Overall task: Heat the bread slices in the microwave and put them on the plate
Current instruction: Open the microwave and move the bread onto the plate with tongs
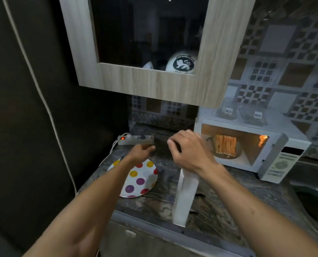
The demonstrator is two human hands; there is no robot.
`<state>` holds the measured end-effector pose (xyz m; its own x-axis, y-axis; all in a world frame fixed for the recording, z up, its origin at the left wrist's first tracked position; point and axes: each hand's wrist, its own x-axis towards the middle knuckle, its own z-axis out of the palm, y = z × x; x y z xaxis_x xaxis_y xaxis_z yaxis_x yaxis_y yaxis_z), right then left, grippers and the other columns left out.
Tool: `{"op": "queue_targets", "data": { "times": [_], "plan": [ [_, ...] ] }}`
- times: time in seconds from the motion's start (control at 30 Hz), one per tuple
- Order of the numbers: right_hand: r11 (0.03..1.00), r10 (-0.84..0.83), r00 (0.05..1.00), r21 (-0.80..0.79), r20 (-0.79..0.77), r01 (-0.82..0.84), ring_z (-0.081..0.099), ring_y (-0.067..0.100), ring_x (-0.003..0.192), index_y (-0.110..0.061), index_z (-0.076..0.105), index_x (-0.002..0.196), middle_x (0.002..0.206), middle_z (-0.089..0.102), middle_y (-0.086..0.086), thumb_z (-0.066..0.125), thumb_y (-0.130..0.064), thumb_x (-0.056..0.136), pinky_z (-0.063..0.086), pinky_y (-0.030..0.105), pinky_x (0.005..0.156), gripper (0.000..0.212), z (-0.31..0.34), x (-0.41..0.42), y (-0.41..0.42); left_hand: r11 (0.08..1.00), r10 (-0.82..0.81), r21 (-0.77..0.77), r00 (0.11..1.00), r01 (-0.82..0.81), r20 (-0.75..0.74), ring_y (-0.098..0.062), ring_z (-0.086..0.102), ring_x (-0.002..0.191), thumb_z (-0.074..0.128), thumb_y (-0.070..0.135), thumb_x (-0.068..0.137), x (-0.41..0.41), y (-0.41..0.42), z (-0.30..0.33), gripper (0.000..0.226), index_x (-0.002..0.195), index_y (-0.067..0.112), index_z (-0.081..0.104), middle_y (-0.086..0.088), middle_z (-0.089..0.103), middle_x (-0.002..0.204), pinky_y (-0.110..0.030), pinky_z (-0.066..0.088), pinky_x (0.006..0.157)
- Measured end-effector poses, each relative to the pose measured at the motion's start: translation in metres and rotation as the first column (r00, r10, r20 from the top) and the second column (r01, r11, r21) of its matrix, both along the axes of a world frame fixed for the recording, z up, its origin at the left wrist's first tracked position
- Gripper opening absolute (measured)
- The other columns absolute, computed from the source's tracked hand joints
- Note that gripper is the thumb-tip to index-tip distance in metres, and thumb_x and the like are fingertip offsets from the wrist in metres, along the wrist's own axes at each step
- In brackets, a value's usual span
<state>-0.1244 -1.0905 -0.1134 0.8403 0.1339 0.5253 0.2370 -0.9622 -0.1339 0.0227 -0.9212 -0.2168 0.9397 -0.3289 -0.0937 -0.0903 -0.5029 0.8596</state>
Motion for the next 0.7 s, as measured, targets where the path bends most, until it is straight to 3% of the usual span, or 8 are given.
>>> {"op": "queue_targets", "data": {
  "times": [0.07,0.17,0.4,0.53,0.7],
  "plan": [
    [0.999,-0.029,0.996,-0.045,-0.086,0.025,0.060,0.021,0.100,-0.022,0.073,0.108,0.108,0.068,-0.001,0.044,-0.040,0.099,0.048,0.038,0.086,0.035,0.005,0.024,0.021,0.991,0.129,0.047,0.992,-0.129,-0.010,-0.029,0.066,0.102,0.058,0.030,0.098,0.017,0.039,-0.013,0.028,0.108,0.007,0.070,-0.013,0.070,0.104,-0.036,0.052,0.089],
    [0.988,-0.152,0.941,-0.086,-0.302,0.132,0.063,0.027,0.099,-0.020,0.071,0.112,0.110,0.068,0.005,0.046,-0.038,0.098,0.047,0.036,0.074,0.035,-0.008,0.063,0.054,0.934,0.263,0.252,0.965,-0.253,-0.005,-0.032,0.065,0.092,0.059,0.030,0.095,0.043,0.095,-0.030,0.027,0.097,0.005,0.069,-0.019,0.069,0.102,-0.035,0.050,0.076],
    [0.919,-0.337,0.671,-0.076,-0.660,0.387,0.064,0.036,0.108,-0.010,0.067,0.117,0.120,0.065,0.015,0.052,-0.034,0.094,0.050,0.036,0.082,0.037,-0.087,0.109,0.082,0.872,0.249,0.449,0.966,-0.192,-0.070,-0.039,0.060,0.115,0.060,0.038,0.091,0.074,0.140,-0.070,0.051,0.125,0.000,0.061,-0.023,0.061,0.125,-0.038,0.050,0.092],
    [0.841,-0.339,0.536,0.007,-0.773,0.541,0.064,0.035,0.111,-0.008,0.068,0.118,0.124,0.066,0.017,0.058,-0.030,0.091,0.052,0.034,0.090,0.036,-0.133,0.114,0.078,0.861,0.235,0.481,0.968,-0.167,-0.086,-0.038,0.058,0.117,0.060,0.039,0.092,0.083,0.139,-0.095,0.050,0.124,0.001,0.062,-0.023,0.061,0.127,-0.037,0.049,0.093],
    [0.746,-0.346,0.453,0.052,-0.822,0.664,0.058,0.036,0.120,-0.004,0.063,0.127,0.133,0.060,0.019,0.053,-0.022,0.095,0.049,0.034,0.095,0.037,-0.177,0.116,0.069,0.858,0.243,0.484,0.966,-0.173,-0.085,-0.037,0.057,0.119,0.057,0.033,0.092,0.091,0.131,-0.116,0.041,0.121,0.005,0.065,-0.021,0.061,0.129,-0.036,0.049,0.096]
  ]
}}
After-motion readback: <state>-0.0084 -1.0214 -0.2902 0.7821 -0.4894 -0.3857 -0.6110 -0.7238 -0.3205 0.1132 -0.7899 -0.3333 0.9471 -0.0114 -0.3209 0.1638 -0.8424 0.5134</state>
